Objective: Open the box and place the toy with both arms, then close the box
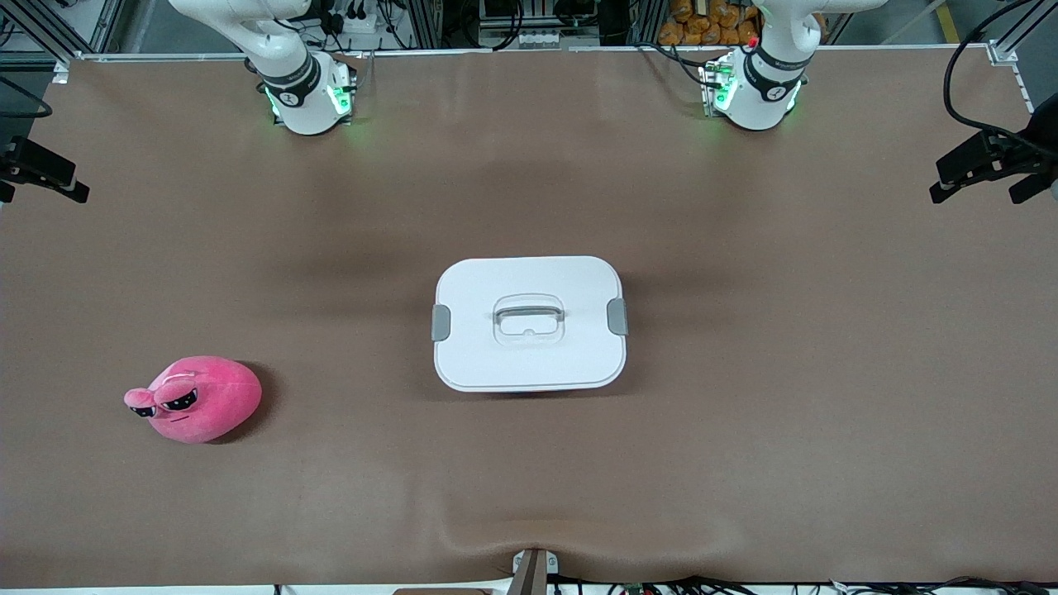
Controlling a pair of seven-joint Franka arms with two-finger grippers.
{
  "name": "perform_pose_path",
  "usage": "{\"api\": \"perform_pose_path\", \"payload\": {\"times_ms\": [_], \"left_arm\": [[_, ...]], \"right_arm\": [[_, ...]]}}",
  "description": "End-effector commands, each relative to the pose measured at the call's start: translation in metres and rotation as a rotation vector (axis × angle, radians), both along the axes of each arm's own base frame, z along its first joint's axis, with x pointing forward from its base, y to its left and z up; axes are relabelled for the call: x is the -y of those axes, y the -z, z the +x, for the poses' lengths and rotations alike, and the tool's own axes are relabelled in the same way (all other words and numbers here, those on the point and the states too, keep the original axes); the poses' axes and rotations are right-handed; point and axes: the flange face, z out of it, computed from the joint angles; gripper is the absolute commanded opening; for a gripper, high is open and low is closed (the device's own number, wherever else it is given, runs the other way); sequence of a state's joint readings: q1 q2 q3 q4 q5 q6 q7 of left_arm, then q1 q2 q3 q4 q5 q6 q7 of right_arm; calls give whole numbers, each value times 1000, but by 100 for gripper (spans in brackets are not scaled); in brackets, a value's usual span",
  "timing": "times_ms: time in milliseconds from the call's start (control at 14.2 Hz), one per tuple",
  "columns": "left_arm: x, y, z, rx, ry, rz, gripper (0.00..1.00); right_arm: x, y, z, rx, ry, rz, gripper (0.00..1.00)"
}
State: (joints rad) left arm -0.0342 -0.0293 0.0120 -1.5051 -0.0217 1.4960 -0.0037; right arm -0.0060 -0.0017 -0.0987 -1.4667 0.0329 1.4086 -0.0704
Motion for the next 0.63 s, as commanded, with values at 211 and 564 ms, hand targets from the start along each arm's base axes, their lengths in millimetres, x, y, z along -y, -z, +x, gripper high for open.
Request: {"api": "perform_pose_path", "payload": {"times_ms": [211, 564], "left_arm": [[-3, -4, -4, 6, 15, 17, 100], [-7, 3, -1, -9, 8, 16, 100]], "right_arm": [[-2, 1, -5, -31, -4, -15, 100], [-4, 0, -5, -25, -10, -18, 100]]}}
